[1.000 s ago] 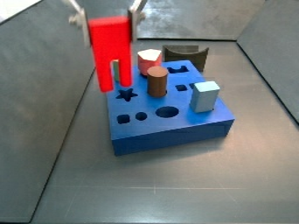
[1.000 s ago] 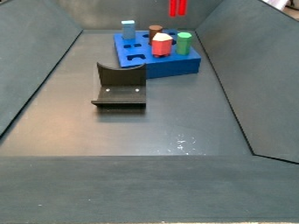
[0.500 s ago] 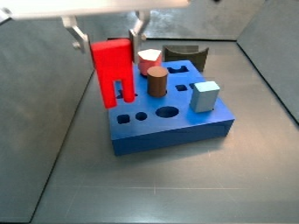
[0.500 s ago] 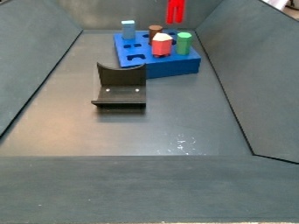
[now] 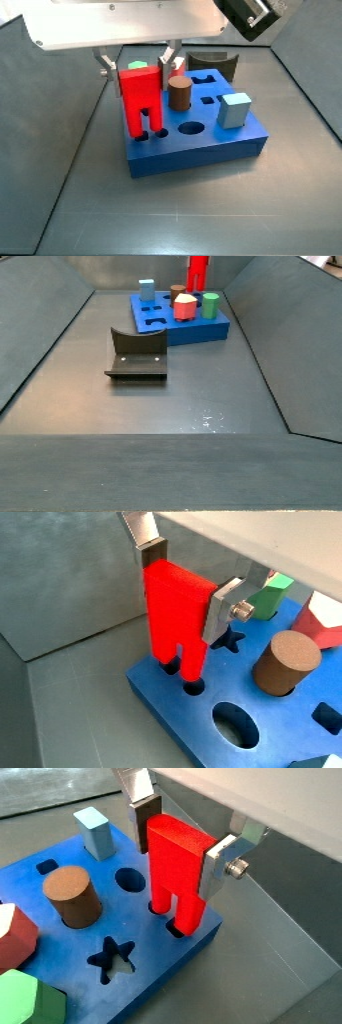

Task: Pick up the square-circle object. Move up. Move to above the board. Insert the square-circle object.
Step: Insert the square-circle object.

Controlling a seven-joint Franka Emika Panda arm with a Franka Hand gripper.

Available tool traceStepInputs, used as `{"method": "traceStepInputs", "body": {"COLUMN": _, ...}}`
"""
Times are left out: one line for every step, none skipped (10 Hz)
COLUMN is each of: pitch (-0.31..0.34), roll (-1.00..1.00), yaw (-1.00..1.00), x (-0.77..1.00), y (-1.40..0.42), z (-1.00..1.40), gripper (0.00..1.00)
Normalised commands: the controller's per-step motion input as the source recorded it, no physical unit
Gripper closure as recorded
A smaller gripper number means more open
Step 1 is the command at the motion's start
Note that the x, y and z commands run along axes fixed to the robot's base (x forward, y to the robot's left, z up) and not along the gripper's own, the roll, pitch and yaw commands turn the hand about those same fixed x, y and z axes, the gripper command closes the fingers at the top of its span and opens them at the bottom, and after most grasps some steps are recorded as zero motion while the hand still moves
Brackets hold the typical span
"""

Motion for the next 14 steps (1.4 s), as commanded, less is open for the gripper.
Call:
{"method": "traceStepInputs", "body": {"pitch": -0.003, "roll": 0.08, "yaw": 0.0, "x": 0.16, "y": 0.0, "z": -0.43, "gripper": 1.0}}
{"method": "traceStepInputs", "body": {"pitch": 0.0, "roll": 0.04, "yaw": -0.03, "x": 0.22, "y": 0.0, "z": -0.27, "gripper": 1.0}}
{"method": "traceStepInputs", "body": {"pitch": 0.024, "roll": 0.0, "yaw": -0.08, "x": 0.31, "y": 0.0, "z": -0.12, "gripper": 1.0}}
{"method": "traceStepInputs", "body": {"pitch": 0.037, "roll": 0.0, "yaw": -0.1, "x": 0.32, "y": 0.0, "z": -0.08, "gripper": 1.0}}
{"method": "traceStepInputs", "body": {"pitch": 0.009, "roll": 0.0, "yaw": -0.14, "x": 0.23, "y": 0.0, "z": -0.09, "gripper": 1.0}}
{"method": "traceStepInputs", "body": {"pitch": 0.0, "roll": 0.0, "yaw": -0.16, "x": 0.13, "y": 0.0, "z": -0.14, "gripper": 1.0}}
{"method": "traceStepInputs", "body": {"pitch": 0.0, "roll": 0.01, "yaw": -0.15, "x": 0.09, "y": 0.0, "z": -0.14, "gripper": 1.0}}
{"method": "traceStepInputs", "body": {"pitch": 0.0, "roll": 0.0, "yaw": -0.13, "x": 0.05, "y": 0.0, "z": -0.11, "gripper": 1.0}}
{"method": "traceStepInputs", "body": {"pitch": 0.006, "roll": 0.0, "yaw": -0.08, "x": 0.04, "y": 0.0, "z": -0.01, "gripper": 1.0}}
{"method": "traceStepInputs", "body": {"pitch": 0.0, "roll": 0.0, "yaw": 0.0, "x": 0.0, "y": 0.0, "z": 0.0, "gripper": 1.0}}
{"method": "traceStepInputs", "body": {"pitch": 0.0, "roll": 0.05, "yaw": -0.04, "x": 0.09, "y": 0.0, "z": -0.08, "gripper": 1.0}}
{"method": "traceStepInputs", "body": {"pitch": 0.014, "roll": 0.06, "yaw": -0.35, "x": 0.29, "y": 0.0, "z": -0.09, "gripper": 1.0}}
{"method": "traceStepInputs", "body": {"pitch": 0.02, "roll": 0.03, "yaw": -0.25, "x": 0.15, "y": 0.0, "z": -0.02, "gripper": 1.0}}
{"method": "traceStepInputs", "body": {"pitch": 0.0, "roll": 0.01, "yaw": -0.03, "x": 0.0, "y": 0.0, "z": 0.0, "gripper": 1.0}}
